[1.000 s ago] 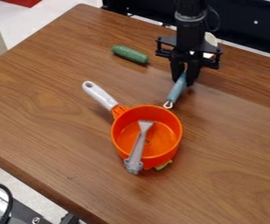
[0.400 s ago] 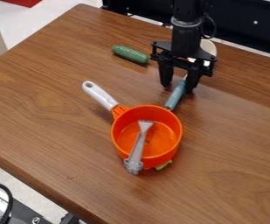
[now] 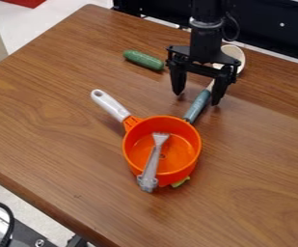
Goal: Put the spoon from the left of the red pot to the top of the red pot
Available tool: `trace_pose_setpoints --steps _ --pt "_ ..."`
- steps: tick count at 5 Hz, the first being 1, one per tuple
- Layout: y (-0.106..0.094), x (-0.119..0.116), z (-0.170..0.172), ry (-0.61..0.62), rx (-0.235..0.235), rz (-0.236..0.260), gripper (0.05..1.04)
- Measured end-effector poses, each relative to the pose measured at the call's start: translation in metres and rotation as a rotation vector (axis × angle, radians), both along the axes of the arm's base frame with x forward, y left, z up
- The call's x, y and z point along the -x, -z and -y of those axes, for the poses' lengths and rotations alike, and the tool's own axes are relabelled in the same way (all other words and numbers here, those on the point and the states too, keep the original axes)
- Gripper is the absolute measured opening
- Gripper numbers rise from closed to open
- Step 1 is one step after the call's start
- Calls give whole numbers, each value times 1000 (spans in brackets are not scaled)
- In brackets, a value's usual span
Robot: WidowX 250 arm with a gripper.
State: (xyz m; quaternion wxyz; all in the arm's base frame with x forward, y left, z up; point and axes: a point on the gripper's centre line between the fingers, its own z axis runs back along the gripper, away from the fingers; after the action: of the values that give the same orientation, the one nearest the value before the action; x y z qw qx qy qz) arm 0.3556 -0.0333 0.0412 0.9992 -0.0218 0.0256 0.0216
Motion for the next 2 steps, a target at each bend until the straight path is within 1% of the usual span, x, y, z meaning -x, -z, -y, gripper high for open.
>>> trace_pose_setpoints --steps 1,2 --pt "-10 1 2 -17 29 -12 995" --pt "-24 1 6 -36 53 1 995"
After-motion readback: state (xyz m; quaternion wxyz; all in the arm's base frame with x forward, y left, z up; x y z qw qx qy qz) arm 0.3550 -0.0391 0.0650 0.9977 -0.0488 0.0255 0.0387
